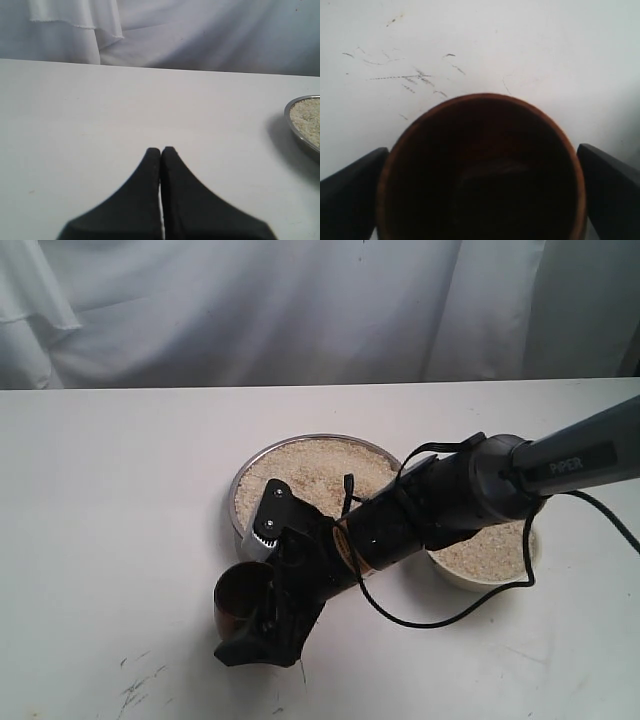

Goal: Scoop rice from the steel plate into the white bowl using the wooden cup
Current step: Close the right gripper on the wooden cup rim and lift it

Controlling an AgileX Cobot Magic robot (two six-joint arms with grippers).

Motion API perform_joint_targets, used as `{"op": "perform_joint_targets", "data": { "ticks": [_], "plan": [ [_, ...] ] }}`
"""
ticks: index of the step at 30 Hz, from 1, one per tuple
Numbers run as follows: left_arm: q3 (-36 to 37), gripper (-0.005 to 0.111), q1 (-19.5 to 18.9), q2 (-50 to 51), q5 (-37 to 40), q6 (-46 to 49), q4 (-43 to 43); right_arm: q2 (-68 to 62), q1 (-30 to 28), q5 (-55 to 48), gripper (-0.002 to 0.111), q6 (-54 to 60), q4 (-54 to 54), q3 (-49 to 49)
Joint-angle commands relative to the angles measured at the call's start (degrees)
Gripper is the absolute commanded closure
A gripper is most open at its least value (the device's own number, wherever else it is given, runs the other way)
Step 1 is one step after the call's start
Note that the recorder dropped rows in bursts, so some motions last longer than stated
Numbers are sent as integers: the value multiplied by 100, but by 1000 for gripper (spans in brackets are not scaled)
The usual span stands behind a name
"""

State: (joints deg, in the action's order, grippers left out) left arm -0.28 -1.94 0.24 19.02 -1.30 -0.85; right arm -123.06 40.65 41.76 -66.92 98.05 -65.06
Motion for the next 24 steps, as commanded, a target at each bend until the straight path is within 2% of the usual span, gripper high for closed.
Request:
{"op": "perform_joint_targets", "data": {
  "ticks": [1,5,14,24],
  "plan": [
    [28,107,-11,-24,-76,-5,-9,-134,-66,-793,18,-290,189,123],
    [28,107,-11,-24,-76,-5,-9,-105,-66,-758,27,-290,189,123],
    [28,107,-11,-24,-76,-5,-9,-105,-96,-361,73,-339,189,123],
    [28,107,-11,-24,-76,-5,-9,1,-96,-236,91,338,189,123]
  ]
}}
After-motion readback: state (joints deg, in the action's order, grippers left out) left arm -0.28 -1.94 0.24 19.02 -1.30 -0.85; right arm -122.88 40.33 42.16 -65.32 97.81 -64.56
